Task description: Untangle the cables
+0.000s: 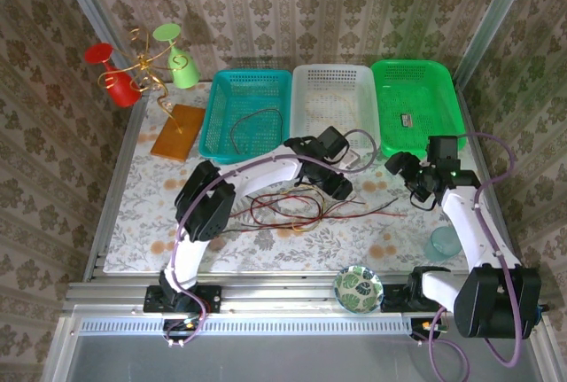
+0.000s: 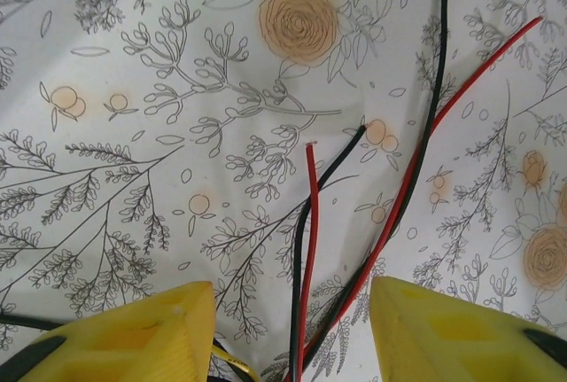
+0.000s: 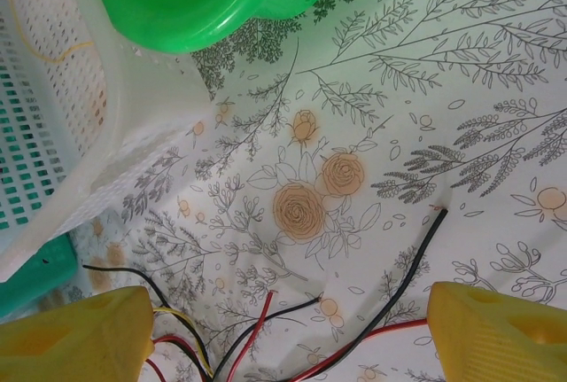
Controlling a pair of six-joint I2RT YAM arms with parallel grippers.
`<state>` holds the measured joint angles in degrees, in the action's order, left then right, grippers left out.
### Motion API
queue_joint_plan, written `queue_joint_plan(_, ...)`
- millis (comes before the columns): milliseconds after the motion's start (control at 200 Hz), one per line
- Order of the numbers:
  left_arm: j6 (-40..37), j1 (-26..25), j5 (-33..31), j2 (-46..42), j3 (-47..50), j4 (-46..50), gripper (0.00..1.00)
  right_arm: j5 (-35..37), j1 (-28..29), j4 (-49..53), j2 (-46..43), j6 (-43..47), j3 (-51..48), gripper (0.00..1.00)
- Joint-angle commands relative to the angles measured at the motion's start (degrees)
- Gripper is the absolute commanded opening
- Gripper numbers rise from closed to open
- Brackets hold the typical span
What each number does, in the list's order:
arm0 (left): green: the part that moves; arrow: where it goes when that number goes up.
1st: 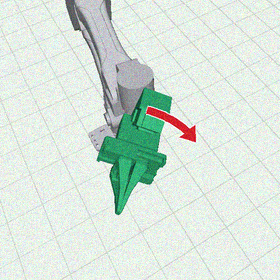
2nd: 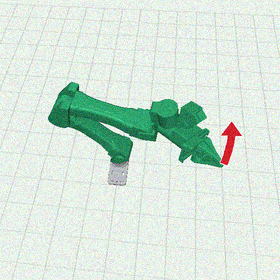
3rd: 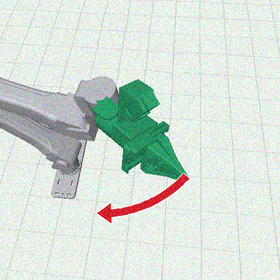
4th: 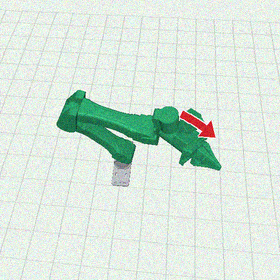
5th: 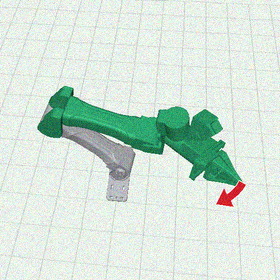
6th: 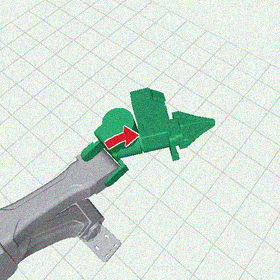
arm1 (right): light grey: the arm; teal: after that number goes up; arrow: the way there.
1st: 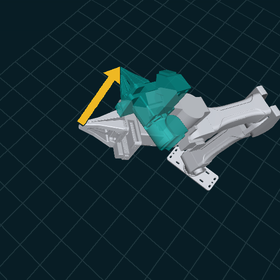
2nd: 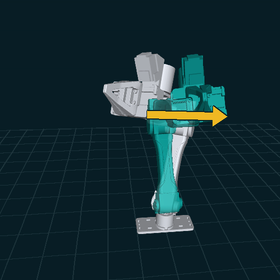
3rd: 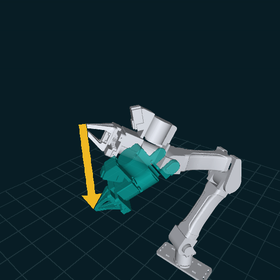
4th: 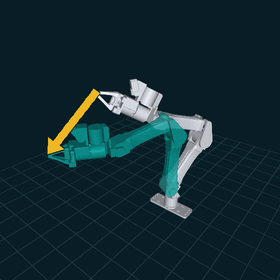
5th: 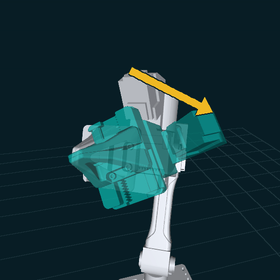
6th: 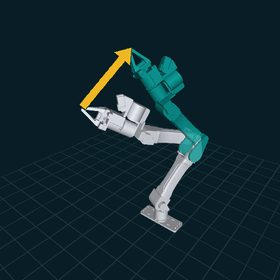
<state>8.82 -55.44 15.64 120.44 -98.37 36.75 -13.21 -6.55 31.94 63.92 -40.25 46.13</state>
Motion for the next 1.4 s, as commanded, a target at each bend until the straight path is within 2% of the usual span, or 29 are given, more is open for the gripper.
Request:
queue_joint_plan(0,-1.9,0.0,1.0,2.5,-3.6,8.0,0.49,-2.0,-0.8,1.8,-1.5,1.2,0.9,0.82)
queue_joint_plan(195,-3.8,-0.7,0.8,6.0,-6.8,11.9,0.48,-2.4,-1.6,2.2,-1.8,1.8,1.2,0.82)
queue_joint_plan(375,-4.7,-0.8,1.6,10.8,-12.3,17.6,0.41,-2.6,-1.9,2.3,-2.3,2.0,1.1,0.82)
queue_joint_plan(565,-5.8,-1.2,2.5,11.2,-12.6,18.2,0.25,-2.8,-2.4,1.7,-1.6,2.4,1.1,0.82)
queue_joint_plan(760,-5.9,-1.2,1.8,10.3,-12.5,17.5,0.0,-4.0,-2.6,1.5,-1.8,2.3,1.4,0.82)
queue_joint_plan(1080,-7.4,-1.1,-0.4,-0.1,-12.3,16.1,0.0,-12.3,-3.2,-0.4,-7.0,3.3,1.2,0.84)
queue_joint_plan(1285,-9.7,0.7,0.2,0.0,-23.8,24.3,0.0,-23.5,-4.5,-10.3,-13.8,-3.8,0.7,0.83)
queue_joint_plan(1395,-8.5,1.4,0.4,-2.2,-24.3,22.5,0.0,-26.0,-4.6,-16.7,-14.3,-11.6,-0.2,0.78)
